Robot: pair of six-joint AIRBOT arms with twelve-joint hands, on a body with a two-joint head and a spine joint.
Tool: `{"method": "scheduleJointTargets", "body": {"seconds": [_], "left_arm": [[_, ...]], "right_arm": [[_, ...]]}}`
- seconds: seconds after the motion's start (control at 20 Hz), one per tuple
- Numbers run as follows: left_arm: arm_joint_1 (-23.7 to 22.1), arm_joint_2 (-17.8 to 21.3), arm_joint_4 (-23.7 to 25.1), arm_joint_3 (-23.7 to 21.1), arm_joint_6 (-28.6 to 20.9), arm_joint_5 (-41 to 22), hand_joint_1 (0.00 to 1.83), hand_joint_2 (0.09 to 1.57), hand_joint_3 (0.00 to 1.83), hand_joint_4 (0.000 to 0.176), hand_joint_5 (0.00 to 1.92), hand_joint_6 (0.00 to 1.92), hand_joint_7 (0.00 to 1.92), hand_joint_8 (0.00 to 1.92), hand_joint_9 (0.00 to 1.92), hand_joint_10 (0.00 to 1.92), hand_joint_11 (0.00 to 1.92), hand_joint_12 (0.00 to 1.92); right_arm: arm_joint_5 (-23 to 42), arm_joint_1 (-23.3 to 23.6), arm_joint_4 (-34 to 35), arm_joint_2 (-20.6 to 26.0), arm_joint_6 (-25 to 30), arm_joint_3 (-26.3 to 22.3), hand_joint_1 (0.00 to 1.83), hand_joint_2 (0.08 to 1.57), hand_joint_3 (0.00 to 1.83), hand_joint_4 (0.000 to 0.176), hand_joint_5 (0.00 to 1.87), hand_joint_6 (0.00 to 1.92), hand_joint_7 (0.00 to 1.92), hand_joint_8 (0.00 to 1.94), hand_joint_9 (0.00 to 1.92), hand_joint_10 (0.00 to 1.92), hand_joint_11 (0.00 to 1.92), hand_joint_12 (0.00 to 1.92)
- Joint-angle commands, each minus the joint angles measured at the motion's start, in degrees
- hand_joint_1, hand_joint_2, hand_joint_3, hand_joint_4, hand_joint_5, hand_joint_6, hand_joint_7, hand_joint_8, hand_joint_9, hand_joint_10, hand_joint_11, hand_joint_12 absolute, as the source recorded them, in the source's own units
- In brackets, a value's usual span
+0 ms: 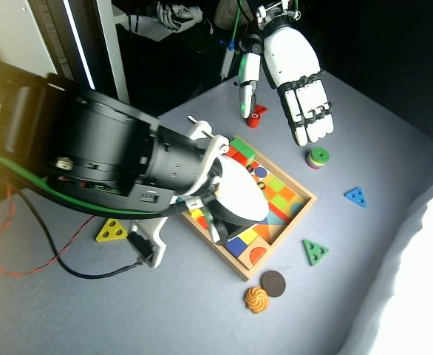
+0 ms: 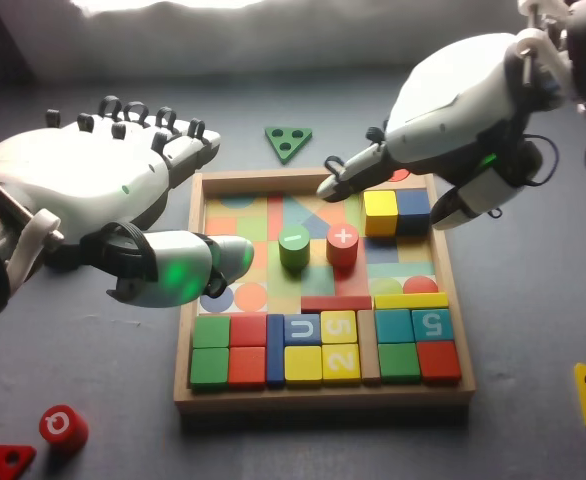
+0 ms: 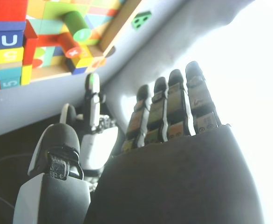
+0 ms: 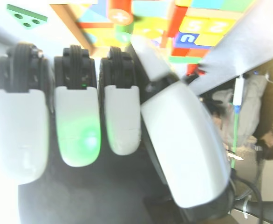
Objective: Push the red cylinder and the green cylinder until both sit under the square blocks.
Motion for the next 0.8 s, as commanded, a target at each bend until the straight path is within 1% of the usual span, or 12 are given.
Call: {"method": "scheduleJointTargets", "body": {"seconds": [0.0,0.05,0.1,0.2,0.25,0.3,0.35,0.45,0.55,0.6,0.65,0.75], "left_arm": [[-0.8,0.7,3.0,0.2,0.1,-2.2,0.00,1.29,0.00,0.000,0.01,0.00,0.01,0.00,0.01,0.00,0.00,0.12],[-0.8,0.7,3.0,0.2,0.1,-2.2,0.00,1.29,0.00,0.000,0.02,0.00,0.03,0.00,0.03,0.01,0.00,0.19],[-0.8,0.7,2.8,0.2,0.1,-2.2,0.00,1.29,0.00,0.000,0.00,0.00,0.01,0.00,0.01,0.01,0.00,0.13],[-1.1,0.8,2.7,0.2,0.1,-2.7,0.00,1.29,0.00,0.000,0.00,0.00,0.00,0.00,0.01,0.01,0.00,0.15],[-1.1,0.8,2.7,0.3,0.1,-2.8,0.00,1.30,0.00,0.000,0.01,0.00,0.01,0.00,0.02,0.01,0.00,0.18],[-1.1,1.0,2.7,0.3,0.0,-2.8,0.00,1.30,0.00,0.000,0.00,0.00,0.00,0.00,0.00,0.00,0.00,0.14],[-1.2,1.0,2.8,0.3,0.0,-2.8,0.00,1.30,0.00,0.000,0.00,0.00,0.00,0.00,0.00,0.00,0.00,0.10],[-1.2,1.1,2.8,0.2,0.1,-2.8,0.00,1.30,0.00,0.000,0.00,0.00,0.00,0.00,0.00,0.00,0.00,0.12],[-1.2,1.2,2.8,0.2,0.0,-2.7,0.00,1.30,0.00,0.000,0.00,0.00,0.00,0.00,0.00,0.00,0.00,0.07],[-1.2,1.2,2.8,0.2,0.0,-2.7,0.00,1.30,0.00,0.000,0.02,0.00,0.01,0.00,0.02,0.00,0.00,0.14],[-1.3,1.2,2.8,0.2,0.0,-2.7,0.00,1.30,0.00,0.000,0.00,0.00,0.00,0.00,0.00,0.00,0.00,0.06],[-1.5,1.2,2.7,0.3,0.0,-2.7,0.00,1.30,0.00,0.000,0.00,0.00,0.00,0.00,0.00,0.00,0.00,0.07]], "right_arm": [[-2.8,0.4,1.1,0.3,0.4,0.3,1.74,1.23,0.00,0.009,0.17,0.01,1.75,1.94,1.92,1.92,1.92,1.92],[-2.8,0.2,1.1,-0.1,0.4,0.4,1.78,1.24,0.00,0.003,0.15,0.00,1.77,1.94,1.92,1.92,1.92,1.92],[-3.1,-0.1,1.0,-0.3,0.4,0.4,1.82,1.28,0.00,0.000,0.12,0.00,1.79,1.94,1.92,1.92,1.92,1.92],[-3.4,-1.2,0.9,-0.5,0.7,0.4,1.83,1.30,0.00,0.000,0.09,0.00,1.79,1.94,1.92,1.92,1.92,1.92],[-3.8,-1.7,0.8,-0.5,0.7,0.4,1.83,1.31,0.00,0.000,0.08,0.00,1.75,1.94,1.92,1.92,1.92,1.92],[-4.2,-2.4,0.8,-0.5,0.7,0.4,1.83,1.31,0.00,0.000,0.05,0.00,1.74,1.94,1.92,1.92,1.92,1.92],[-4.3,-2.6,0.8,-0.5,0.7,0.4,1.83,1.31,0.00,0.000,0.06,0.01,1.75,1.94,1.92,1.92,1.92,1.92],[-4.8,-3.0,0.8,-0.5,0.7,0.4,1.81,1.32,0.00,0.000,0.01,0.00,1.76,1.94,1.92,1.92,1.92,1.92],[-5.6,-3.4,0.8,-0.5,0.7,0.5,1.77,1.32,0.00,0.000,0.04,0.01,1.74,1.94,1.90,1.92,1.92,1.92],[-5.7,-3.5,0.8,-0.5,0.7,0.5,1.77,1.33,0.00,0.000,0.04,0.01,1.74,1.94,1.89,1.92,1.92,1.92],[-5.7,-3.7,0.8,-0.5,0.7,0.5,1.77,1.33,0.00,0.000,0.05,0.01,1.73,1.94,1.89,1.92,1.92,1.92],[-6.0,-4.2,0.7,-0.5,0.7,0.5,1.76,1.31,0.00,0.000,0.02,0.00,1.73,1.94,1.89,1.92,1.92,1.92]]}}
